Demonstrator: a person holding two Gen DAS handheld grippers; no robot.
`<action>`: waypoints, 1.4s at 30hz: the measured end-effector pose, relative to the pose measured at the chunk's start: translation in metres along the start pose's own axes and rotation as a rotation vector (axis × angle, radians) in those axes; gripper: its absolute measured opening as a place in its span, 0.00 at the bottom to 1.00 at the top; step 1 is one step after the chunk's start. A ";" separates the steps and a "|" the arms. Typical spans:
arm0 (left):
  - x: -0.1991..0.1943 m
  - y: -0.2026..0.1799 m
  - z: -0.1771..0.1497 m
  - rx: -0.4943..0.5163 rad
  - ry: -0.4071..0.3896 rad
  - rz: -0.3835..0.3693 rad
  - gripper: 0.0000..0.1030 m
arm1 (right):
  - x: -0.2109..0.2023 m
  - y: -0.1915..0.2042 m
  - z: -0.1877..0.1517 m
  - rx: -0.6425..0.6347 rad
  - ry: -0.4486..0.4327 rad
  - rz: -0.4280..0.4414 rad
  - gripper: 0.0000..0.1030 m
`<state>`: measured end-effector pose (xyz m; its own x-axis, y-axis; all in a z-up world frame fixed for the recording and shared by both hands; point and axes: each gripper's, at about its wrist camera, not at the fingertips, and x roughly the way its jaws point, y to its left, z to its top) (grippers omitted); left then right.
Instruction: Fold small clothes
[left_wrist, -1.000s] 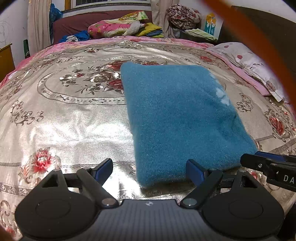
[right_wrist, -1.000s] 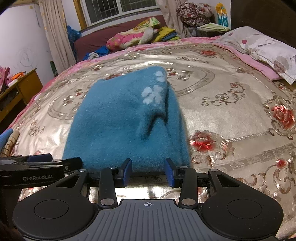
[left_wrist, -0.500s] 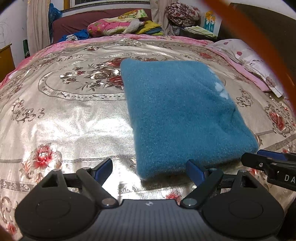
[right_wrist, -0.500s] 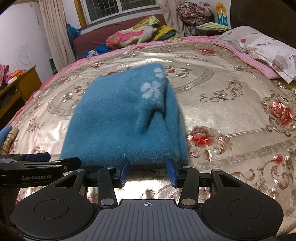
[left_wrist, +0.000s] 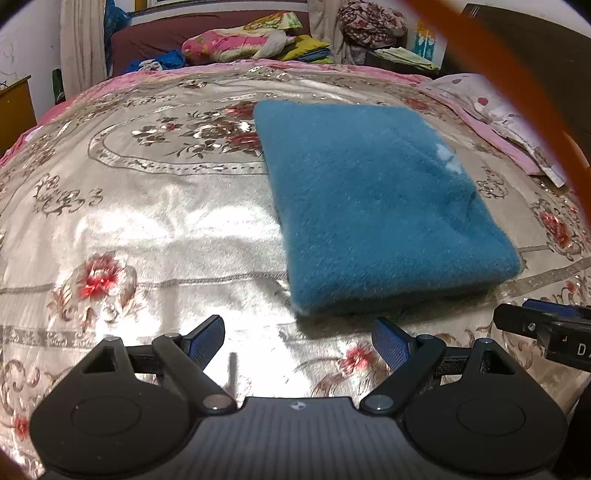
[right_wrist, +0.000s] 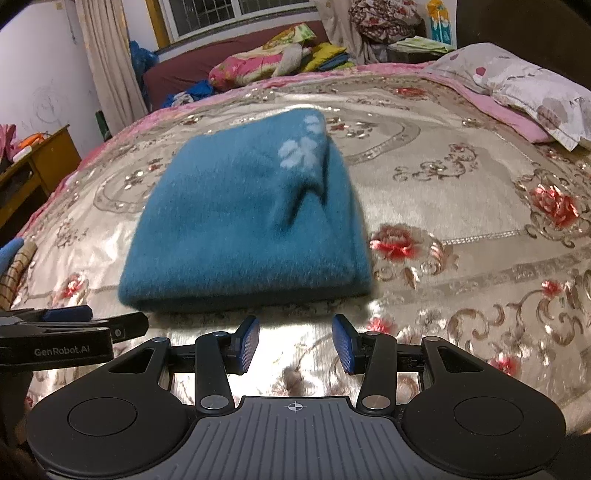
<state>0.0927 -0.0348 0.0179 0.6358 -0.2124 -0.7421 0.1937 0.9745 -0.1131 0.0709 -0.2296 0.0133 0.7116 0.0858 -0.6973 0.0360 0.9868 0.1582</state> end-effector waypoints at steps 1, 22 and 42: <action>0.000 0.000 -0.002 0.000 0.002 0.000 0.89 | 0.000 0.001 -0.002 0.000 0.002 0.001 0.42; -0.028 -0.009 -0.035 0.025 0.011 -0.015 0.90 | -0.033 0.021 -0.030 -0.055 -0.013 0.037 0.46; -0.032 -0.018 -0.053 0.066 0.026 0.032 0.96 | -0.031 0.023 -0.057 -0.024 0.030 0.046 0.46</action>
<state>0.0294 -0.0418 0.0084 0.6227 -0.1784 -0.7618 0.2230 0.9737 -0.0457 0.0100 -0.2016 -0.0013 0.6908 0.1352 -0.7103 -0.0133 0.9846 0.1745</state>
